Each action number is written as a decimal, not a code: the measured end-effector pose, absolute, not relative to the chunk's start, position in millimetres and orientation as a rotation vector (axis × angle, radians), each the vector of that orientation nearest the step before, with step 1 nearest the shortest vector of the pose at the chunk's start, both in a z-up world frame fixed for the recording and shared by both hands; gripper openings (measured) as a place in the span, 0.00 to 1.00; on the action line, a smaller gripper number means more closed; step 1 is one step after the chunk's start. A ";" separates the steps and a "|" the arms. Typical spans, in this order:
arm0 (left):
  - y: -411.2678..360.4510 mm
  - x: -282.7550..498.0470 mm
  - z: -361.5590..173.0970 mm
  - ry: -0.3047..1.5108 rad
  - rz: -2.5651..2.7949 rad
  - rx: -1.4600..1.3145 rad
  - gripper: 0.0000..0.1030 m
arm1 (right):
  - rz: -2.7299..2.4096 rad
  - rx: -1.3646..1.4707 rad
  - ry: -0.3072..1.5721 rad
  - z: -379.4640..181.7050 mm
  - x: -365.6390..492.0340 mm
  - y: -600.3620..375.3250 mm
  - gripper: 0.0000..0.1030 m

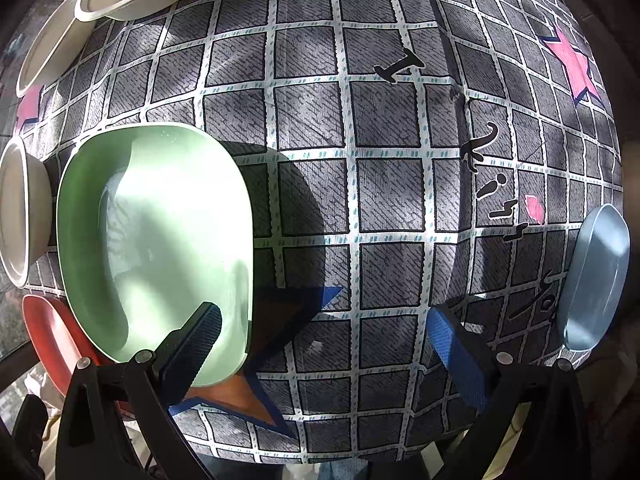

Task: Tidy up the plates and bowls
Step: 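Grasp the green square plate rim with the right tool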

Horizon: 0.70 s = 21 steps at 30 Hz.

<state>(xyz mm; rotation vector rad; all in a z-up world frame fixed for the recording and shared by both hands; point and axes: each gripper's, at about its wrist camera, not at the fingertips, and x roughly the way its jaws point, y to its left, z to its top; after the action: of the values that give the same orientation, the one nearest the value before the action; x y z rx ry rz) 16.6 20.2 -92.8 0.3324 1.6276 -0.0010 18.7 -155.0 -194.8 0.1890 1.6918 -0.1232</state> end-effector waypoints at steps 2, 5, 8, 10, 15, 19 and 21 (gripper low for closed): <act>17.2 18.4 -93.8 1.617 0.006 0.330 1.00 | -0.115 0.127 1.697 -205.7 20.2 -147.8 1.00; 8.2 20.5 -97.9 1.621 -0.004 0.315 1.00 | -0.062 0.125 1.670 -227.2 15.9 -138.9 1.00; -3.7 21.1 -105.5 1.631 -0.027 0.321 1.00 | -0.079 0.116 1.687 -229.3 5.2 -146.9 1.00; -12.4 21.3 -111.5 1.634 -0.043 0.335 1.00 | -0.092 0.118 1.700 -235.3 -2.6 -154.9 1.00; -32.1 20.9 -127.4 1.644 -0.080 0.357 1.00 | -0.128 0.156 1.732 -256.6 -28.9 -183.2 1.00; -48.5 17.6 -142.6 1.659 -0.110 0.369 1.00 | -0.162 0.161 1.763 -265.1 -53.0 -205.2 1.00; -56.3 15.9 -148.6 1.663 -0.123 0.372 1.00 | -0.184 0.173 1.776 -271.4 -65.1 -215.9 1.00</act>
<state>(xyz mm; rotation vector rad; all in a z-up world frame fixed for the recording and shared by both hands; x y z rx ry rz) 15.9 -56.3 -148.6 0.3724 1.6632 -0.1229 -65.1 -215.9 -271.4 0.1731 1.7764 -0.1840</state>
